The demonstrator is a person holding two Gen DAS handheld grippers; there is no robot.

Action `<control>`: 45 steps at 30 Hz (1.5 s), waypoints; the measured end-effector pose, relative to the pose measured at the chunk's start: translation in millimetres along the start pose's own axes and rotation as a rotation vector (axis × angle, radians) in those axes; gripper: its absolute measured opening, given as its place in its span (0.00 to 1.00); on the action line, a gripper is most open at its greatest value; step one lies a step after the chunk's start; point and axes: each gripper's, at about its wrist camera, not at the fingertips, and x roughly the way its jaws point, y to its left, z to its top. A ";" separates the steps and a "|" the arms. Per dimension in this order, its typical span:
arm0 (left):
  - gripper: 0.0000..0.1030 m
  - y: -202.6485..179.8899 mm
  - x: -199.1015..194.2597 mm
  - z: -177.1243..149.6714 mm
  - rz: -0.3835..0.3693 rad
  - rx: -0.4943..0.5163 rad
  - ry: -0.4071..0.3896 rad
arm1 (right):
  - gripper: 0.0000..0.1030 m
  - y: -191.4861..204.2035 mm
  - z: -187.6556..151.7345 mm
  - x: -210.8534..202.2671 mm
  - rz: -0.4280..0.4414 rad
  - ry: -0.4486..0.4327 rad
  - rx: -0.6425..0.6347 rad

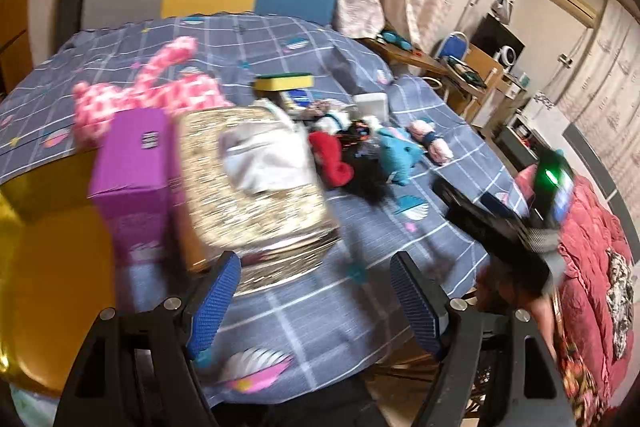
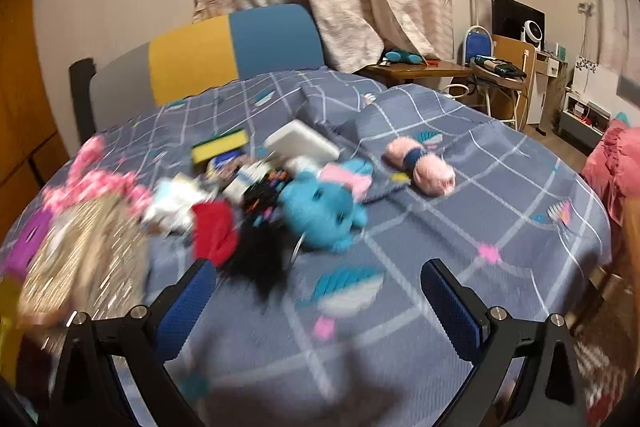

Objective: Organize soft objects
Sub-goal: 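Grasp the blue plush bear with the right gripper, then grasp the black-haired doll with the left gripper while the right gripper holds the bear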

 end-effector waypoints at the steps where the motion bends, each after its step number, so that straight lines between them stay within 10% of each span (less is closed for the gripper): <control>1: 0.76 -4.9 5.7 3.2 -0.009 0.001 0.006 | 1.00 -2.7 9.4 13.2 0.006 0.001 0.003; 6: 0.76 -22.6 28.3 15.1 -0.022 0.001 0.030 | 0.99 -11.4 46.8 86.2 0.027 0.065 0.035; 17: 0.77 -52.1 67.8 32.4 0.019 0.033 0.069 | 0.59 -18.7 41.5 135.1 0.157 0.170 0.033; 27: 0.77 -103.6 122.1 61.6 0.044 0.153 0.087 | 0.56 -62.3 17.4 102.2 -0.014 0.051 0.081; 45: 0.63 -98.1 281.7 129.7 0.300 0.194 0.161 | 0.58 -76.7 0.5 105.7 0.067 -0.009 0.144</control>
